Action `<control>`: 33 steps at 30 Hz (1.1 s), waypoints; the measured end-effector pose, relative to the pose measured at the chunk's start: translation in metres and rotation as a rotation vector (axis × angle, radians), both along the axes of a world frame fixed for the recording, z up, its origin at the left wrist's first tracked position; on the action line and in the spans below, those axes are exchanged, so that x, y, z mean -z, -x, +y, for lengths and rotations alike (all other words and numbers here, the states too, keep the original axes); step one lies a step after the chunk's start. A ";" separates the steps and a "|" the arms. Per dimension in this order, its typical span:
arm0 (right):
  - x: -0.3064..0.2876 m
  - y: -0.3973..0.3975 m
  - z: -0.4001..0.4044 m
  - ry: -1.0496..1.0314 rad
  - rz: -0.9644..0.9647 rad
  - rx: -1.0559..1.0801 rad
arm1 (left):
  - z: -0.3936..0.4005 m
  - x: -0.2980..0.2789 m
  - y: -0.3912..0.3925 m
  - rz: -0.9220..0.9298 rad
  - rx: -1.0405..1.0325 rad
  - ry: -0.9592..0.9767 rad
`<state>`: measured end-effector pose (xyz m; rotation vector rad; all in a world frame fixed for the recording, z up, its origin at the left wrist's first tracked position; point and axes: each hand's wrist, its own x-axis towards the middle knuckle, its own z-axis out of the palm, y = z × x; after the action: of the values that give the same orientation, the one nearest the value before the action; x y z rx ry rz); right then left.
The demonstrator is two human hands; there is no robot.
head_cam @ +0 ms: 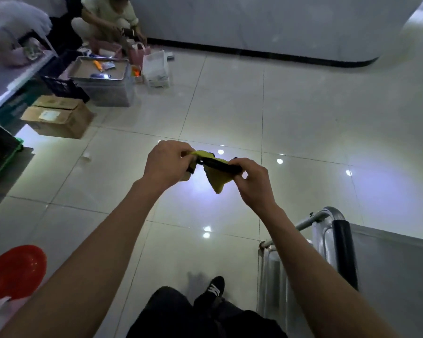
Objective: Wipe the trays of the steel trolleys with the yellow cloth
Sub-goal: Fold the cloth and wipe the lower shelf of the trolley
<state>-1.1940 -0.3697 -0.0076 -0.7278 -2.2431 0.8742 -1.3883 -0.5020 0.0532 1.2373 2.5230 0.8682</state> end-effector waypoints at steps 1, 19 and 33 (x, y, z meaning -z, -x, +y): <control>0.001 0.005 0.012 0.032 0.000 0.029 | 0.012 0.001 0.008 0.002 0.014 0.011; -0.009 0.048 0.213 0.128 0.108 0.516 | 0.284 0.014 0.146 -0.059 0.271 0.097; 0.003 -0.085 0.356 0.039 -0.112 0.750 | 0.534 0.022 0.057 0.064 0.586 0.137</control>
<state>-1.1094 -0.0139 -0.0103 -1.5250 -1.8023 0.5047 -1.4449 0.0320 0.0317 1.8309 2.0245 0.5104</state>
